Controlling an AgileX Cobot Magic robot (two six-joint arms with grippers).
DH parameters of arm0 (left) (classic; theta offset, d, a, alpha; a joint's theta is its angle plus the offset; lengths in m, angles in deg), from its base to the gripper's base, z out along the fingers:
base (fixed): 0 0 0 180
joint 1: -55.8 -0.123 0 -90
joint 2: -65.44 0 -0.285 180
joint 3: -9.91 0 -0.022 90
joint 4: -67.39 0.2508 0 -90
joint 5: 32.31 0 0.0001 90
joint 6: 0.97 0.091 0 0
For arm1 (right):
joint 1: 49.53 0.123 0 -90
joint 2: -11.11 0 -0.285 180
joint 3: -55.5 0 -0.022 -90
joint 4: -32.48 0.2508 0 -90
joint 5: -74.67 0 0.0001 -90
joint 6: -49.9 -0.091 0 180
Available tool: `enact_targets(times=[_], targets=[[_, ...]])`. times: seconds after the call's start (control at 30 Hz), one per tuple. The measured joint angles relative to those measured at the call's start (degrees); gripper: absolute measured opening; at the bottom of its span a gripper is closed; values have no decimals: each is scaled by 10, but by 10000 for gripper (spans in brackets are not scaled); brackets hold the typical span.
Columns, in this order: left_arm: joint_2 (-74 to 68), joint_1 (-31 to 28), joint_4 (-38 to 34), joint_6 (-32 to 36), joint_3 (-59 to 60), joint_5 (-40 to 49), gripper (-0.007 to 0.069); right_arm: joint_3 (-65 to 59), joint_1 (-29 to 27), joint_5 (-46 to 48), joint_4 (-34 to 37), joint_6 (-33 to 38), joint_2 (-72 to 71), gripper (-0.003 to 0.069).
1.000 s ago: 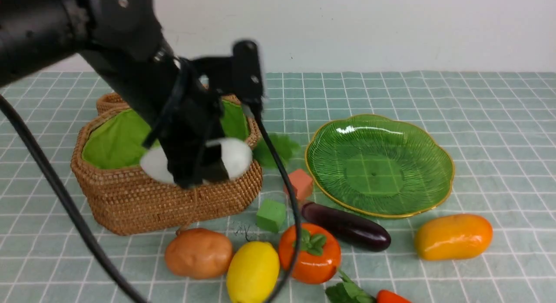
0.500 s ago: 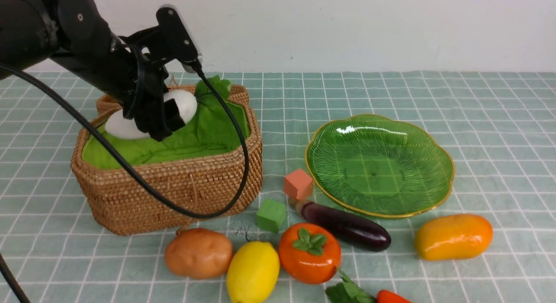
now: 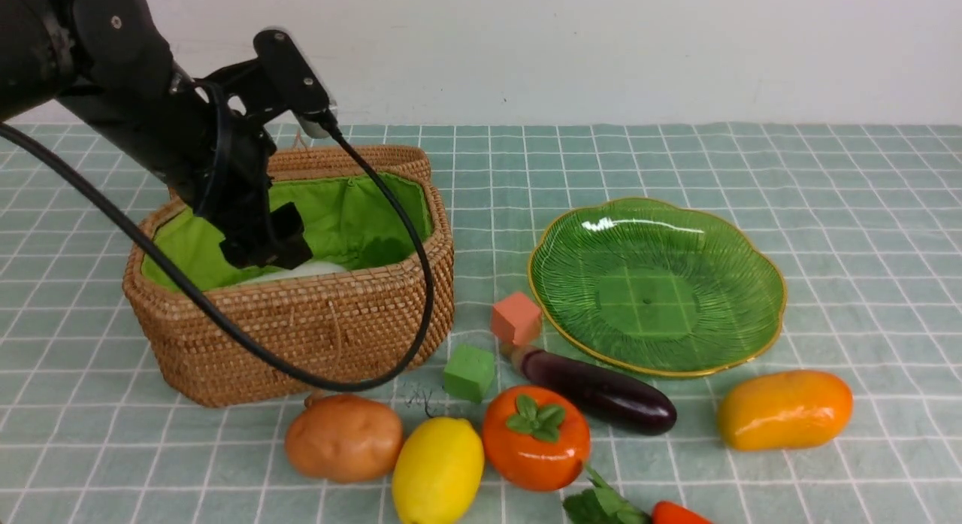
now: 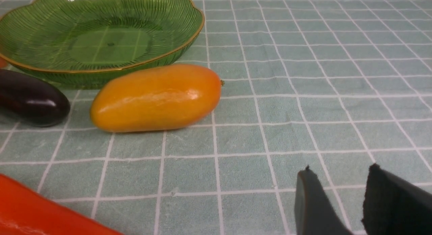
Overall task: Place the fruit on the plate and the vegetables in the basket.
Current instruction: Take a daikon with your left arm and place it on the basket on the left, then grab a potato with your left arm and place it in the basket on the left
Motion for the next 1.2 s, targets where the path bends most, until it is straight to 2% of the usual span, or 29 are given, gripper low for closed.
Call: enact_targets(times=[0.3, 0.37, 0.5, 0.6, 0.73, 0.87, 1.0, 1.2], targets=[[127, 1, -65, -55, 93, -5, 557, 0, 0, -1, 0, 0, 0, 241], [157, 14, -66, -44, 126, -7, 547, 0, 0, -1, 0, 0, 0, 241], [190, 79, -39, 80, 209, -19, 541, 0, 0, -1, 0, 0, 0, 241], [176, 124, -12, 126, 259, -74, 541, 0, 0, -1, 0, 0, 0, 241], [124, 155, 14, 141, 287, -148, 540, 0, 0, -1, 0, 0, 0, 241], [81, 160, 30, 144, 288, -191, 540, 0, 0, -1, 0, 0, 0, 241], [49, 160, 61, 145, 288, -198, 540, 0, 0, -1, 0, 0, 0, 241], [27, 160, 69, 145, 288, -208, 540, 0, 0, -1, 0, 0, 0, 241]])
